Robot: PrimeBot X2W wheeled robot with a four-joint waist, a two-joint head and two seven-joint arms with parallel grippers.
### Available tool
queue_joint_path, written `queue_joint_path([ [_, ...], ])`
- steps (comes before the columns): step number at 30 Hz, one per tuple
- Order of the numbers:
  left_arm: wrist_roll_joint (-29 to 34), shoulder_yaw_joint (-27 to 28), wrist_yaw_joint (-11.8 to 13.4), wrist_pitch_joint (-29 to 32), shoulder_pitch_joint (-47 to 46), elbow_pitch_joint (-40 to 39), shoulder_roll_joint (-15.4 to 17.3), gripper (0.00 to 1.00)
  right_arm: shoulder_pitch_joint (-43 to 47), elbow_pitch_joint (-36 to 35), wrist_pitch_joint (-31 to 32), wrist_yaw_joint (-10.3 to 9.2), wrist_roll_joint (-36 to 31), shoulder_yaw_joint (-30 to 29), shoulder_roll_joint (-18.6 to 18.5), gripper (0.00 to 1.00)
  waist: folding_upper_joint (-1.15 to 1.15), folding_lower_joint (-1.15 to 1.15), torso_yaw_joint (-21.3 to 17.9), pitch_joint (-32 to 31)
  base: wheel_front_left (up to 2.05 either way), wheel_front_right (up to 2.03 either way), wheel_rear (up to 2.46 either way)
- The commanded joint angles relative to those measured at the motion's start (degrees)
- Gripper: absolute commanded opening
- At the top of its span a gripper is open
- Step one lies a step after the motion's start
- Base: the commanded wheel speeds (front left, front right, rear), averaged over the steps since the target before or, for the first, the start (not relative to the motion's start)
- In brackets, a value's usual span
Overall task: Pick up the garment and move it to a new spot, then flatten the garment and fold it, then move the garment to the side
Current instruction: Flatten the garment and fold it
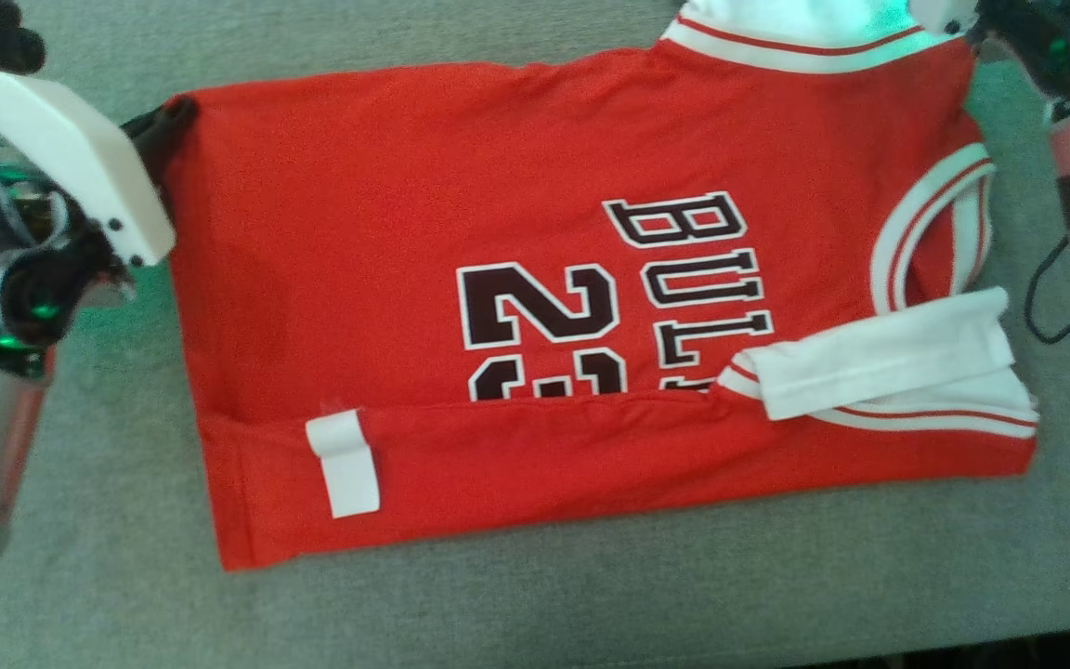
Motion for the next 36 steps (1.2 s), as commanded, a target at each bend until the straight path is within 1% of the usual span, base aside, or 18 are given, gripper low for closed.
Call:
queue_joint_path([
  [1, -0.26, 0.30, -0.52, 0.44, 0.99, -0.47, 0.59, 0.00, -1.80, -0.64, 0.59, 0.43, -0.83, 0.08, -0.10, 1.00, 0.00, 0.00, 0.89, 0.23, 0.00, 0.00, 0.00],
  [7, -0.54, -0.35, -2.76, -3.15, 0.30, -1.66, -2.55, 0.00, -4.18, 7.28, 0.13, 0.43, -3.67, -1.08, -1.05, 1.00, 0.00, 0.00, 4.69, 0.85, 0.00, 0.00, 0.00],
  [14, 0.05, -1.15, -5.15, -7.40, -0.59, -2.20, -5.17, 0.00, -6.55, 12.91, -2.19, 0.43, -5.98, -0.47, -2.13, 1.00, 0.00, 0.00, 7.93, 2.22, 0.00, 0.00, 0.00],
  [15, 0.18, -1.17, -5.35, -7.97, -0.74, -2.12, -5.39, 0.00, -6.78, 13.60, -1.70, 0.43, -5.76, -0.04, -2.03, 0.92, 0.00, 0.00, 8.10, 2.33, 0.00, 0.00, 0.00],
  [16, 0.44, -1.24, -5.50, -8.47, -0.91, -1.99, -5.50, 0.00, -6.95, 14.12, -0.86, 0.43, -5.43, 0.67, -1.90, 0.26, 0.00, 0.00, 8.20, 2.42, 0.00, 0.00, 0.00],
  [17, 0.90, -1.28, -5.59, -9.10, -1.08, -1.82, -5.50, 0.00, -7.20, 14.28, -0.32, 0.43, -5.14, 1.43, -1.96, 0.00, 0.00, 0.00, 8.22, 2.50, 0.00, 0.00, 0.00],
  [21, 2.04, -0.94, -5.75, -11.38, -1.47, -0.84, -5.41, 0.00, -7.98, 14.02, -0.28, 0.43, -4.14, 2.68, -2.76, 0.00, 0.00, 0.00, 7.89, 2.33, 0.00, 0.00, 0.00],
  [25, 3.34, 0.31, -6.10, -15.76, -1.75, 1.07, -5.06, 0.00, -8.24, 12.47, -3.73, 0.43, -2.15, 2.28, -3.40, 0.00, 0.00, 0.00, 6.80, 1.22, 0.00, 0.00, 0.00],
  [28, 3.81, 1.28, -6.58, -19.02, -1.50, 2.73, -4.74, 0.00, -7.48, 11.01, -5.14, 0.43, -0.04, 2.25, -3.64, 0.00, 0.00, 0.00, 5.69, -0.08, 0.00, 0.00, 0.00],
  [32, 2.55, 2.44, -7.66, -22.12, -0.33, 4.19, -4.48, 0.00, -5.15, 7.61, -4.98, 0.43, 2.80, 4.03, -5.23, 0.00, 0.00, 0.00, 4.27, -2.29, 0.00, 0.00, 0.00],
  [36, 1.55, 2.50, -8.61, -24.13, 1.75, 3.86, -3.20, 0.00, -1.67, 2.49, -3.59, 0.43, 5.96, 6.23, -7.85, 0.00, 0.00, 0.00, 3.12, -4.76, 0.00, 0.00, 0.00],
])
